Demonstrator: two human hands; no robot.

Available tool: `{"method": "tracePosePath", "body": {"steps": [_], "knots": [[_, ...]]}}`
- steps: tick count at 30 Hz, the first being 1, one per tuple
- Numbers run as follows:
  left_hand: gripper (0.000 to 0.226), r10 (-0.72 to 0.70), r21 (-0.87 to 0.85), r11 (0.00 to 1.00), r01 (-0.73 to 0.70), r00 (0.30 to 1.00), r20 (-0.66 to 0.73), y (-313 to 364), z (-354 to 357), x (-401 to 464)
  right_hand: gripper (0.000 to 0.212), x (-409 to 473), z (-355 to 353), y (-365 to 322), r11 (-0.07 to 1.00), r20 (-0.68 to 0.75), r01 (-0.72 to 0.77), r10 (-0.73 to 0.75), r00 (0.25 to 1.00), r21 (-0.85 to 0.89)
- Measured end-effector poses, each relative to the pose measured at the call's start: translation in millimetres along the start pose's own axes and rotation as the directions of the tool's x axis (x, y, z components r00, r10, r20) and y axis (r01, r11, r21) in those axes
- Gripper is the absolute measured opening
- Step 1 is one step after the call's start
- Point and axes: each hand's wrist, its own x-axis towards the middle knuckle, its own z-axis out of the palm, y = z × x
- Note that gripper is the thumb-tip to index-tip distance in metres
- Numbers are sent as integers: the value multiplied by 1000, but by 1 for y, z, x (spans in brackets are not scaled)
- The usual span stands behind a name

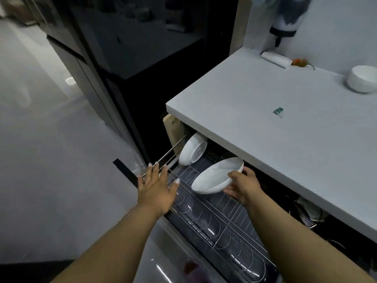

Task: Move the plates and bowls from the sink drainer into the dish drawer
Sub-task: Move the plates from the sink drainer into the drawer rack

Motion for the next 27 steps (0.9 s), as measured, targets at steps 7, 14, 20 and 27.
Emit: {"method": "tracePosePath", "body": {"steps": [7, 14, 20, 27], "knots": [[70, 102, 126, 987, -96, 994, -43, -10, 14, 41, 65, 44, 39, -7, 1000, -33, 20, -19, 999, 19], [74, 144, 218, 966, -140, 990, -4, -16, 25, 52, 36, 72, 68, -16, 1000, -64, 12, -13, 998, -15], [74, 143, 195, 971, -139, 990, -5, -14, 20, 53, 13, 90, 83, -21, 994, -68, -19, 12, 998, -103], [75, 125, 190, 973, -129, 992, 35, -16, 22, 56, 22, 110, 103, -22, 981, -66, -17, 4, 998, -195]]}}
